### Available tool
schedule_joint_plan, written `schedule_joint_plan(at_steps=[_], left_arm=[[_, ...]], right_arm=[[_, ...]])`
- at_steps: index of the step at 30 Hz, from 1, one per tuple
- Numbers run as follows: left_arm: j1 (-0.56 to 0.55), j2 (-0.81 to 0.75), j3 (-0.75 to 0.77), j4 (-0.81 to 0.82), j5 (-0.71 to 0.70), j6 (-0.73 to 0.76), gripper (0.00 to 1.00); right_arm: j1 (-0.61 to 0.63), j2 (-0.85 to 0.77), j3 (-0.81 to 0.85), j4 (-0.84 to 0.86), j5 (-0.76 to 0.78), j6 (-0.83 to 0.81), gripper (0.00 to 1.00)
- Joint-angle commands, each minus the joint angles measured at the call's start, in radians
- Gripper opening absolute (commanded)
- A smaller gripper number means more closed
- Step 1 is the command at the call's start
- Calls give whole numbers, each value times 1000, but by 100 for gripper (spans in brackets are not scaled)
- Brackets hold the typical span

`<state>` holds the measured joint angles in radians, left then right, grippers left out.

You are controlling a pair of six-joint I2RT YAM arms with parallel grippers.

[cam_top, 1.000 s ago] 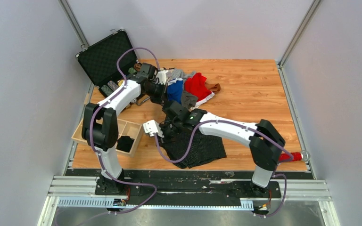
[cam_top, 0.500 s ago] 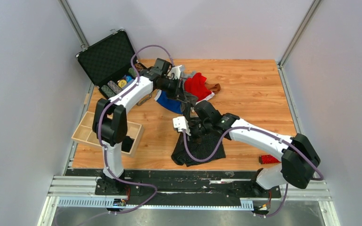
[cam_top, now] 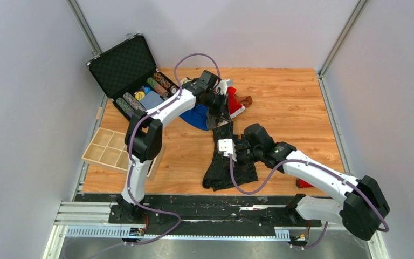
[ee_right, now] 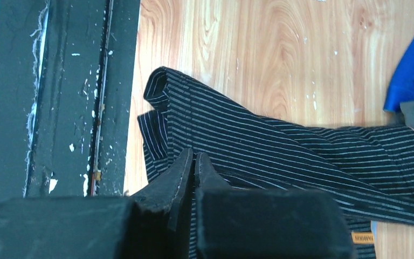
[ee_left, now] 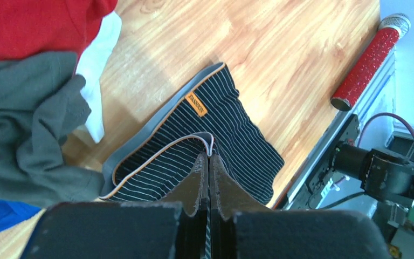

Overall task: Roll the underwear
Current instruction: Fold the underwear at the center of the board.

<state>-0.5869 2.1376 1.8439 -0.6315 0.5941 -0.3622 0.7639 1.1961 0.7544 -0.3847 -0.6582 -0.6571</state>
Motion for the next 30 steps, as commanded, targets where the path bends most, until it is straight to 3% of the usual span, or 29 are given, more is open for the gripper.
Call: schedule_joint_plan(at_steps=[1, 30], left_arm=[[-19, 31, 88, 18, -54, -11, 0], [-108, 137, 193, 8, -197, 36, 0]], right_arm=[[-29, -95, -56, 7, -9, -19, 0], [-108, -210, -175, -94, 24, -50, 0]])
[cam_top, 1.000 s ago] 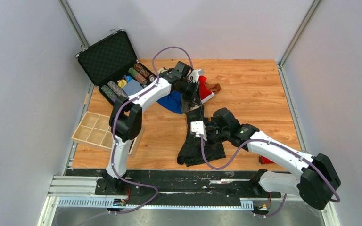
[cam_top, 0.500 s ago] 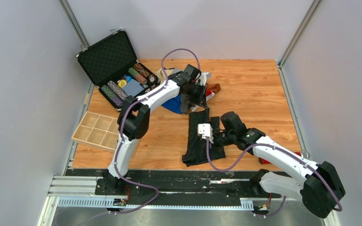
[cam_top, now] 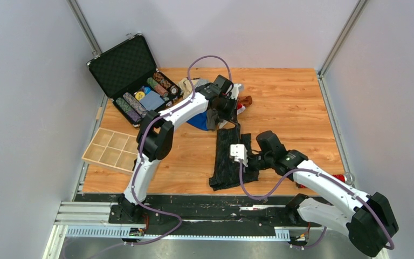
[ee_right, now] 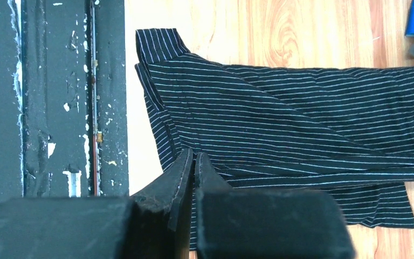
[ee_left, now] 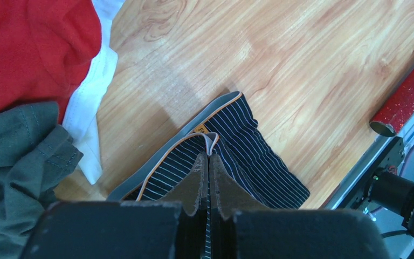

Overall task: Roll the underwear
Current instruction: Fold the underwear at the center of the board.

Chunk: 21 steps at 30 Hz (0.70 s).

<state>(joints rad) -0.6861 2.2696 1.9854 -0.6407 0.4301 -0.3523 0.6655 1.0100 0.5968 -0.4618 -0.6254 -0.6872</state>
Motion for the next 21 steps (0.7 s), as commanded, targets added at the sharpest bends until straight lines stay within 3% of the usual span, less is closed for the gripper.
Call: schedule_joint_plan(at_steps=[1, 21], left_arm=[[-9, 8, 53, 16, -36, 28, 0], [-35, 72, 119, 12, -53, 25, 0]], right_arm=[[-12, -25, -25, -16, -7, -25, 0], [-97, -12, -110, -10, 71, -83, 3]])
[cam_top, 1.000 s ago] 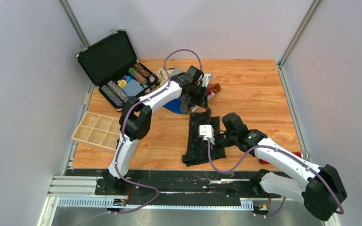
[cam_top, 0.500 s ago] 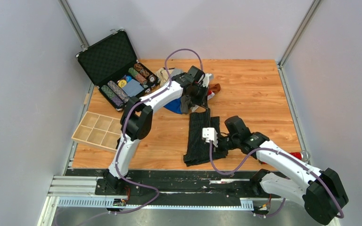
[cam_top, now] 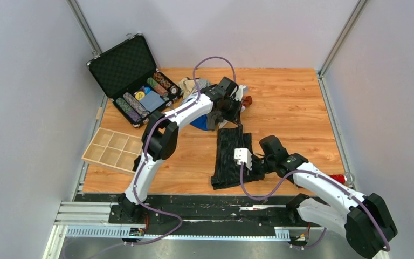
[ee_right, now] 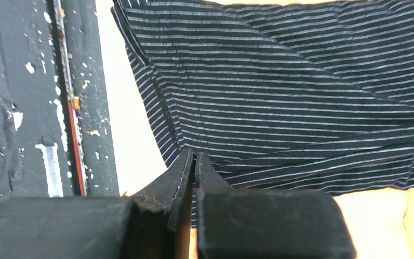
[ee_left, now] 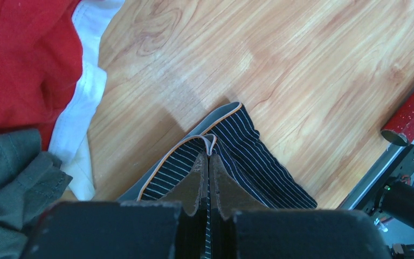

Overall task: Roll the underwear
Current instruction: Fold the underwear at the center of the board.

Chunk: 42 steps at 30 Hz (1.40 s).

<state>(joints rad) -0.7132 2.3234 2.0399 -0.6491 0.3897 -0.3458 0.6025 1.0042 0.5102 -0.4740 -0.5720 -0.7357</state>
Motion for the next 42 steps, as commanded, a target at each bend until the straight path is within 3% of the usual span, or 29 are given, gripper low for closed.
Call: schedule_joint_plan(at_steps=[1, 9, 24, 27, 28, 30, 31, 33, 38, 42], left_arm=[[-8, 24, 66, 20, -12, 11, 0], [-18, 11, 50, 43, 66, -29, 0], [-49, -8, 11, 41, 65, -39, 0], [-59, 8, 15, 40, 56, -40, 0], [-60, 17, 17, 41, 53, -41, 0], [-62, 26, 32, 43, 37, -45, 21], [-62, 26, 49, 43, 26, -44, 36], [-62, 16, 93, 42, 2, -20, 54], [-33, -76, 160, 35, -38, 44, 72], [32, -232, 35, 6, -80, 86, 78]], right_arm=[[-48, -3, -25, 1, 17, -34, 3], [-70, 18, 31, -67, 12, -24, 3], [-70, 9, 48, -140, 3, -32, 5], [-70, 16, 39, -140, 14, -41, 9], [-71, 21, 35, -140, 18, -43, 16], [-75, 28, 40, -142, 50, -26, 31], [-86, 25, 54, -149, 66, -11, 36], [-121, 8, 112, -203, 74, 17, 43], [-285, -55, 297, -312, 62, 235, 59], [-428, -13, 376, -303, 21, 404, 63]])
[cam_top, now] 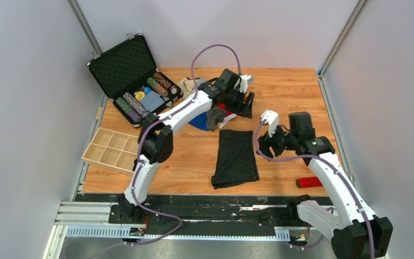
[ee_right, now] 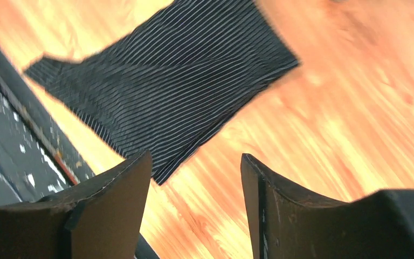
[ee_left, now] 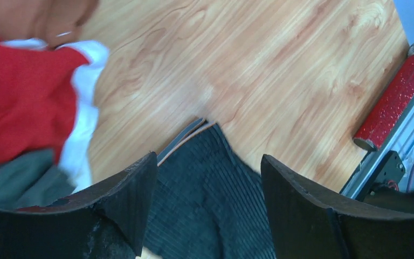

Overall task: Roll the underwear
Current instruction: Fold the underwear at the center of the board.

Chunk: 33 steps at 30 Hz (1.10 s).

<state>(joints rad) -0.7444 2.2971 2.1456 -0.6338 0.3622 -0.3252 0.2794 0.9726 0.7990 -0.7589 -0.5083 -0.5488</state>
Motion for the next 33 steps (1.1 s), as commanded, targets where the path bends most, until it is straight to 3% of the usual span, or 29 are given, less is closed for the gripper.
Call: schedule_joint_plan(at_steps=[1, 3, 6, 9, 10, 13, 15, 19, 26, 29, 33], left_arm=[[88, -264, -108, -13, -44, 82, 78], [118, -355, -230, -31, 26, 127, 76], [130, -477, -499, -24, 155, 206, 65], [123, -616, -709, 18, 395, 328, 53], [114, -637, -796, 23, 404, 351, 46], [103, -682, -933, 40, 380, 433, 35], [102, -682, -983, 63, 369, 433, 30], [80, -660, -1031, 94, 358, 442, 26], [-3, -610, -1033, 120, 348, 479, 24], [-40, -581, -1029, 135, 334, 497, 23], [-91, -513, -1025, 152, 320, 524, 20]], right_arm=[[-118, 59, 97, 1, -37, 248, 63], [-120, 159, 122, 37, -14, 286, 61], [-139, 349, 214, 90, -38, 306, 55], [-150, 483, 302, 159, -57, 291, 50], [-149, 528, 340, 162, -67, 271, 46], [-152, 638, 443, 162, -116, 227, 32], [-150, 699, 492, 161, -159, 221, 23], [-148, 798, 544, 145, -264, 213, 15], [-141, 865, 533, 95, -349, 202, 11], [-141, 897, 521, 92, -339, 201, 10], [-142, 955, 538, 120, -192, 250, 7]])
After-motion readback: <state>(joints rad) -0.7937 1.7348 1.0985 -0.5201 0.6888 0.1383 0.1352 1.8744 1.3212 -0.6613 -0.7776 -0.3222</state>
